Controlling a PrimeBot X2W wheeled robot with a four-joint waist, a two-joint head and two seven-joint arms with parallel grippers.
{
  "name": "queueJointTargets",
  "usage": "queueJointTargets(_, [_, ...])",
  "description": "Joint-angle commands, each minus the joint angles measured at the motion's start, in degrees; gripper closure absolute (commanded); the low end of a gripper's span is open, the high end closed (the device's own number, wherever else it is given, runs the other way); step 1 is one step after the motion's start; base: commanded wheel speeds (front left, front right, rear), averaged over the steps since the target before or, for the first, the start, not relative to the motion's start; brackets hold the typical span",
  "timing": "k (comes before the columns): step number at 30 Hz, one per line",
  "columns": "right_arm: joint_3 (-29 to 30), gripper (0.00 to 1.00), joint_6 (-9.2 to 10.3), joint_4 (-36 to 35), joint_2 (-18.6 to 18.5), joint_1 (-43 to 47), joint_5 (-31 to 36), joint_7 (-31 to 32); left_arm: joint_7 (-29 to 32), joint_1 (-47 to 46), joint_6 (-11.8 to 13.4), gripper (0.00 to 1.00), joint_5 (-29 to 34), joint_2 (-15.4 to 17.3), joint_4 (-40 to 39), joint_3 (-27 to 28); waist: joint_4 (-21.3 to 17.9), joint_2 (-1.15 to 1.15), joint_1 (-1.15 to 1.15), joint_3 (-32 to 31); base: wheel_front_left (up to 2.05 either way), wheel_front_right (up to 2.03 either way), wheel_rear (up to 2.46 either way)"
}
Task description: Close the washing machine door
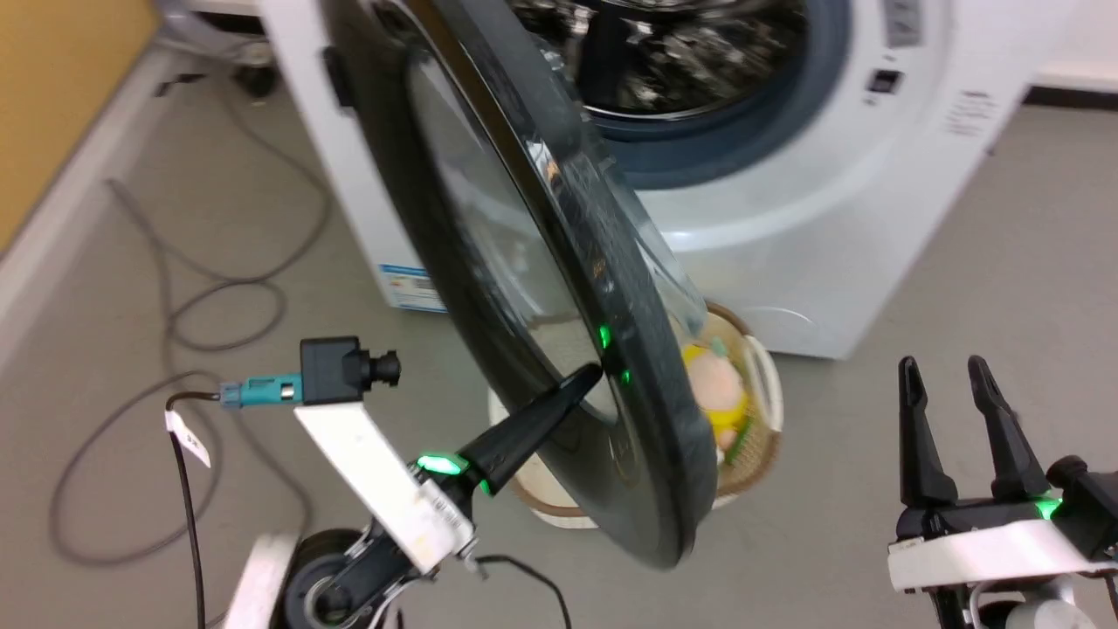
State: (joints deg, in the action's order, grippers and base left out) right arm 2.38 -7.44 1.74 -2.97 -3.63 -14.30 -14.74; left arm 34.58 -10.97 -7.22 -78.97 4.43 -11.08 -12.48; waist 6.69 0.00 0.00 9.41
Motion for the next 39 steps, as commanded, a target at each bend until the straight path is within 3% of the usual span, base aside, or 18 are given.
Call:
queueJointTargets(1, [-0.2, 0.00, -0.05, -0.2, 0.1, -1.1, -0.4, -0.3, -1.5, -1.5, -0.3, 1.00, 0.8, 0.0, 0.7, -0.9, -3.1, 0.00, 0.00, 1.1, 0.00, 0.00, 0.00])
queueJointTargets(11, [-0.5, 0.00, -0.05, -0.4, 0.1, -2.7, -1.1, -0.3, -14.1, -9.7, -0.3, 1.00, 4.2, 1.0, 10.5, -7.4, -10.6, 0.00, 0.00, 3.8, 0.00, 0.00, 0.00])
queueJointTargets(24, [-0.5, 0.00, -0.05, -0.4, 0.1, -3.1, -1.8, -0.3, -25.9, -17.2, -0.3, 1.00, 2.5, 3.6, 22.4, -15.1, -15.2, 0.00, 0.00, 5.1, 0.00, 0.00, 0.00])
queueJointTargets(31, [-0.5, 0.00, -0.05, -0.7, 0.1, -2.2, -0.8, -0.3, -32.8, -17.8, -0.3, 1.00, 5.9, 8.6, 19.5, -20.2, -14.6, 0.00, 0.00, 3.5, 0.00, 0.00, 0.00])
queueJointTargets(37, [-0.2, 0.00, -0.05, -0.9, 0.1, -1.2, 0.3, -0.3, -44.8, -18.1, -0.3, 1.00, 17.8, 15.5, 20.1, -23.7, -13.4, 0.00, 0.00, 1.3, 0.00, 0.00, 0.00])
queueJointTargets(39, [0.3, 0.00, -0.05, -1.3, 0.1, -1.0, 0.4, -0.3, -47.7, -18.1, 0.8, 1.00, 22.1, 16.7, 21.2, -22.5, -12.9, 0.00, 0.00, 0.6, 0.00, 0.00, 0.00])
